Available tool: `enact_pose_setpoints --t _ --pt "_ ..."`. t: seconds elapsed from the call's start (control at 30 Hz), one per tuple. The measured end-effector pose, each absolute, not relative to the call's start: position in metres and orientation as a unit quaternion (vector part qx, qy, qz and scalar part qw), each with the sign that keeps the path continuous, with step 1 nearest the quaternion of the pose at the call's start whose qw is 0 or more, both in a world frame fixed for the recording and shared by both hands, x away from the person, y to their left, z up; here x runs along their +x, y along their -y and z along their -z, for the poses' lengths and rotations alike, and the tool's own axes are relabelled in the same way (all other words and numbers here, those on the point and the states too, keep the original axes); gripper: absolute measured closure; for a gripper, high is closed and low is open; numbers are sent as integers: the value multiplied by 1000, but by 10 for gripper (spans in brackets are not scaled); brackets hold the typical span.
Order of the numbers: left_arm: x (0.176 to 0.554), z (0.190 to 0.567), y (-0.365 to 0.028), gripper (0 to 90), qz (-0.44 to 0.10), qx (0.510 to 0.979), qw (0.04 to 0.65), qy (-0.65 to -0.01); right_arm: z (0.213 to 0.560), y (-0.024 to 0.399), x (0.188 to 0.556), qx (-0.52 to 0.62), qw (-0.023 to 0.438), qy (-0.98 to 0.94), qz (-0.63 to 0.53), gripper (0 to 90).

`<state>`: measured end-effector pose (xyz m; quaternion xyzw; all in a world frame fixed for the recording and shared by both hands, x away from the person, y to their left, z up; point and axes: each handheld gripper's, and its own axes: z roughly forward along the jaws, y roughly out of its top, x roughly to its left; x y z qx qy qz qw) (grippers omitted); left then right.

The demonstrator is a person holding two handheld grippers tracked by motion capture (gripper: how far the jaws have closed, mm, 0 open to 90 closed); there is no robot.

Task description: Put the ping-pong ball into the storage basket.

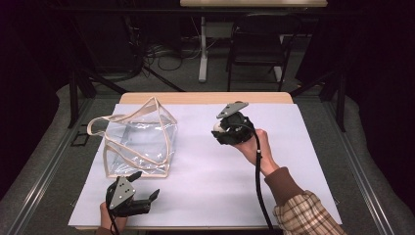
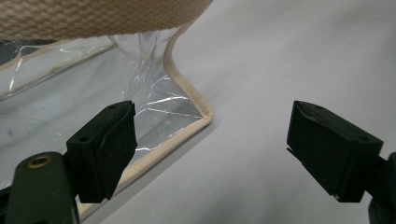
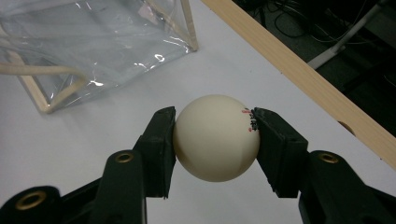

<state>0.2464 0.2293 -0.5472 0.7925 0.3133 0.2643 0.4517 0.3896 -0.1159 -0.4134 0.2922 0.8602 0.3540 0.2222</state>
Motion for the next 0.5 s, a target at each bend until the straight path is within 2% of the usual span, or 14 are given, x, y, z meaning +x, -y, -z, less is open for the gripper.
enact_pose_setpoints --t 0.5 --pt "246 547 -230 161 -264 792 452 -314 401 116 389 289 229 -860 -354 509"
